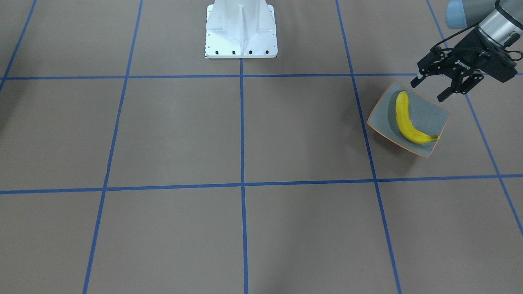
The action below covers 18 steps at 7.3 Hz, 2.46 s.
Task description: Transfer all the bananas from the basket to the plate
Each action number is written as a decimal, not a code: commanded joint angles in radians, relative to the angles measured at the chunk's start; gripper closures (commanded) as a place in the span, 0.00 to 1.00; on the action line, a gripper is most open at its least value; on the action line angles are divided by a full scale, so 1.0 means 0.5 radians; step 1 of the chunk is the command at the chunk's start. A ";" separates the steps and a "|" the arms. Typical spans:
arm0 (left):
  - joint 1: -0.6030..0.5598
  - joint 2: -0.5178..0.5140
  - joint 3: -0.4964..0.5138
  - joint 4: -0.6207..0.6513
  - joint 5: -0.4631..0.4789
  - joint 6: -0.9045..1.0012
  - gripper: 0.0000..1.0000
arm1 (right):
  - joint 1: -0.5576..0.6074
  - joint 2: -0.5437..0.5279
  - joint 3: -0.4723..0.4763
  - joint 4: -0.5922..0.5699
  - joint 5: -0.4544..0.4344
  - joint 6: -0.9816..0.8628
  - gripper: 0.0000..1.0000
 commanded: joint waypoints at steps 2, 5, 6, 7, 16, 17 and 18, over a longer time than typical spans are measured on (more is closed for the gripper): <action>-0.001 0.000 -0.002 -0.007 0.001 0.002 0.00 | -0.002 0.015 -0.325 0.380 -0.112 0.024 0.09; -0.004 0.003 -0.005 -0.013 0.001 0.002 0.00 | -0.014 -0.009 -0.329 0.383 -0.102 0.141 0.15; -0.004 0.003 -0.005 -0.013 0.001 0.002 0.00 | -0.014 -0.015 -0.332 0.380 -0.087 0.141 0.16; -0.004 0.003 -0.005 -0.013 0.001 0.005 0.00 | -0.017 -0.034 -0.332 0.383 -0.084 0.141 0.17; -0.004 -0.003 -0.005 -0.013 0.001 0.002 0.00 | -0.048 -0.003 -0.310 0.383 -0.176 0.037 1.00; -0.001 -0.003 -0.005 -0.013 0.001 0.002 0.00 | -0.048 0.009 -0.295 0.380 -0.170 0.040 1.00; -0.001 0.000 -0.002 -0.013 0.001 0.002 0.00 | -0.045 0.039 -0.292 0.374 -0.167 0.040 1.00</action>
